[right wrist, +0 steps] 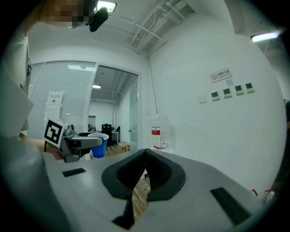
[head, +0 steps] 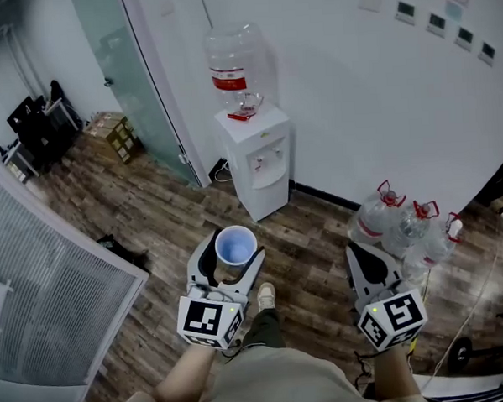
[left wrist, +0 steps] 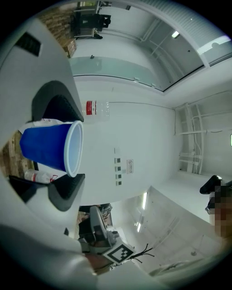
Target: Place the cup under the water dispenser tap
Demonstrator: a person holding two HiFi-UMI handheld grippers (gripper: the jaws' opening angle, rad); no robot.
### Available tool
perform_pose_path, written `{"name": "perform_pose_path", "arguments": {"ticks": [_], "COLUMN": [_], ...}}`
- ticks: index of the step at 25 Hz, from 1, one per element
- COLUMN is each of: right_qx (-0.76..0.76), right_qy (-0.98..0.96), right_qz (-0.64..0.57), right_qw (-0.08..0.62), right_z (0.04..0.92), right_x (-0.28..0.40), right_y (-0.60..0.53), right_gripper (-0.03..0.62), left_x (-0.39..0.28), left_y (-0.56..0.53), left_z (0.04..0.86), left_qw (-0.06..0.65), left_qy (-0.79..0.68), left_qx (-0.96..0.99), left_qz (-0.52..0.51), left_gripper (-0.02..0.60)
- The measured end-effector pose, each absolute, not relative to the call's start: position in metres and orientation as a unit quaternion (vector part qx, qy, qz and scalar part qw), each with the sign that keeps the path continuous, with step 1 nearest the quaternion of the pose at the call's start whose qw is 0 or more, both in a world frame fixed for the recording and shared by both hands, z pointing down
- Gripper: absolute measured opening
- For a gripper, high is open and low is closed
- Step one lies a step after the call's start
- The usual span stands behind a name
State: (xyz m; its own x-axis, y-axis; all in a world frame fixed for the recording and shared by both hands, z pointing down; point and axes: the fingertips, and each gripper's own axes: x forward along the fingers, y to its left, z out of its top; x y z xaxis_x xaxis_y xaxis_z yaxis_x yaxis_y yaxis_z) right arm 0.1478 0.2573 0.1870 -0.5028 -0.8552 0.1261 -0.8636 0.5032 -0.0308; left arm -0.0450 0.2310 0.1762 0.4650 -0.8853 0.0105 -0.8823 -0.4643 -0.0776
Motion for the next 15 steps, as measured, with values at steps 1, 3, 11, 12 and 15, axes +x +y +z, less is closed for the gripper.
{"name": "perform_pose_path", "arguments": {"ticks": [1, 3, 11, 12, 15], "right_qx": [0.497, 0.497, 0.501, 0.502, 0.504], "right_qy": [-0.865, -0.865, -0.860, -0.859, -0.857], "right_qz": [0.047, 0.051, 0.072, 0.075, 0.080], "right_qw": [0.049, 0.052, 0.064, 0.066, 0.072], "right_z": [0.188, 0.190, 0.199, 0.199, 0.201], "right_x": [0.146, 0.142, 0.118, 0.115, 0.104], "right_y": [0.246, 0.221, 0.112, 0.096, 0.049], "right_gripper": [0.006, 0.006, 0.006, 0.006, 0.006], "left_x": [-0.046, -0.050, -0.065, -0.067, -0.072], "left_y": [0.220, 0.196, 0.086, 0.071, 0.027], "left_z": [0.177, 0.181, 0.194, 0.194, 0.192], "left_qw": [0.030, 0.027, 0.011, 0.010, 0.015], "left_qy": [0.516, 0.514, 0.497, 0.494, 0.485], "left_qx": [-0.856, -0.857, -0.866, -0.868, -0.874], "left_qz": [-0.026, -0.030, -0.046, -0.047, -0.042], "left_gripper": [0.360, 0.360, 0.360, 0.360, 0.360]}}
